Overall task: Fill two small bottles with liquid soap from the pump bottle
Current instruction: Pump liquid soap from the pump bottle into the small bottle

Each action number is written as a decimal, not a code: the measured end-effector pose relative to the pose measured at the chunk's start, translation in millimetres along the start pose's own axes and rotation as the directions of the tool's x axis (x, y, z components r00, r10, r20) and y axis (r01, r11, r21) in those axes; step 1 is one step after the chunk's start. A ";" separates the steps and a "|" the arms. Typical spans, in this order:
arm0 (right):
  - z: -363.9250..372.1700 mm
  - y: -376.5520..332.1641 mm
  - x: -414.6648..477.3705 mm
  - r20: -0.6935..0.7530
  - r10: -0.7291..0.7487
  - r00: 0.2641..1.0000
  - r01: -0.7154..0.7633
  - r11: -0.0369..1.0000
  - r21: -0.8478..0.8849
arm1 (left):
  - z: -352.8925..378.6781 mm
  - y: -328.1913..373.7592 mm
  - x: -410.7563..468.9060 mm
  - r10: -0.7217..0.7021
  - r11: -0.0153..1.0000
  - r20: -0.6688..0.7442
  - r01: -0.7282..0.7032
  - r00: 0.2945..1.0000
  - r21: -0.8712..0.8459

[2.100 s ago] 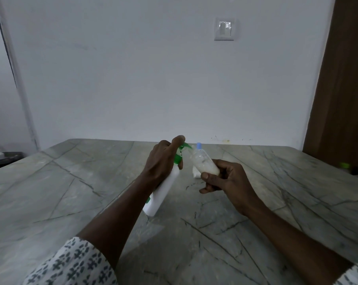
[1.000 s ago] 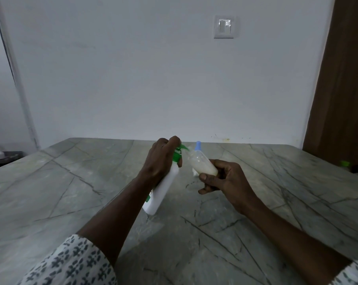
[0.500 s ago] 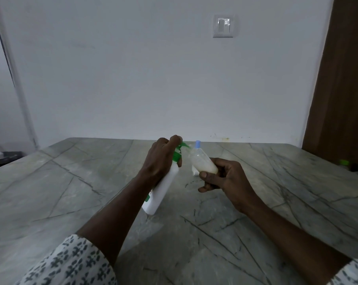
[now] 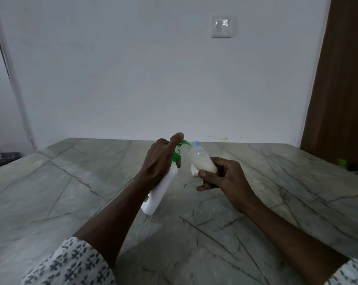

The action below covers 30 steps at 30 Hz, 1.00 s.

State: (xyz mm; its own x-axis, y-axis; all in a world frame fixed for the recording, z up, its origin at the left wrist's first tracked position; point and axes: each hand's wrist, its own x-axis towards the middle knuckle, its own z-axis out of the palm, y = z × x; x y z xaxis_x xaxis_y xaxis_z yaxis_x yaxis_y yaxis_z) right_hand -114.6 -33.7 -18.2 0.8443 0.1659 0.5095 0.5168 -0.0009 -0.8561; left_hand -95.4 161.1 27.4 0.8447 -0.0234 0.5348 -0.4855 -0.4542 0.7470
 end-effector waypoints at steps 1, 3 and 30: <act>-0.1 0.2 0.0 -0.001 0.000 1.000 0.000 1.000 -0.001 | 0.0 0.4 -0.2 0.000 1.000 0.002 0.000 1.000 -0.002; -0.5 0.8 0.3 0.000 0.003 1.000 -0.003 1.000 0.003 | -0.5 1.7 -1.0 0.007 1.000 0.008 -0.006 1.000 -0.011; 0.2 2.8 0.1 0.024 0.027 0.999 -0.027 1.000 -0.012 | -0.9 1.3 0.0 0.026 0.999 -0.023 -0.027 0.999 -0.035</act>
State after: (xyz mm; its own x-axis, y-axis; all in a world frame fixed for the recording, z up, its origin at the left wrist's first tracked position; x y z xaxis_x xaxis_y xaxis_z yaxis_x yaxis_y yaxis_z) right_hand -113.1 -33.5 -20.6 0.8543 0.1892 0.4841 0.4959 -0.0175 -0.8682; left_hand -96.2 161.4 28.7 0.8262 -0.0150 0.5632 -0.5159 -0.4220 0.7455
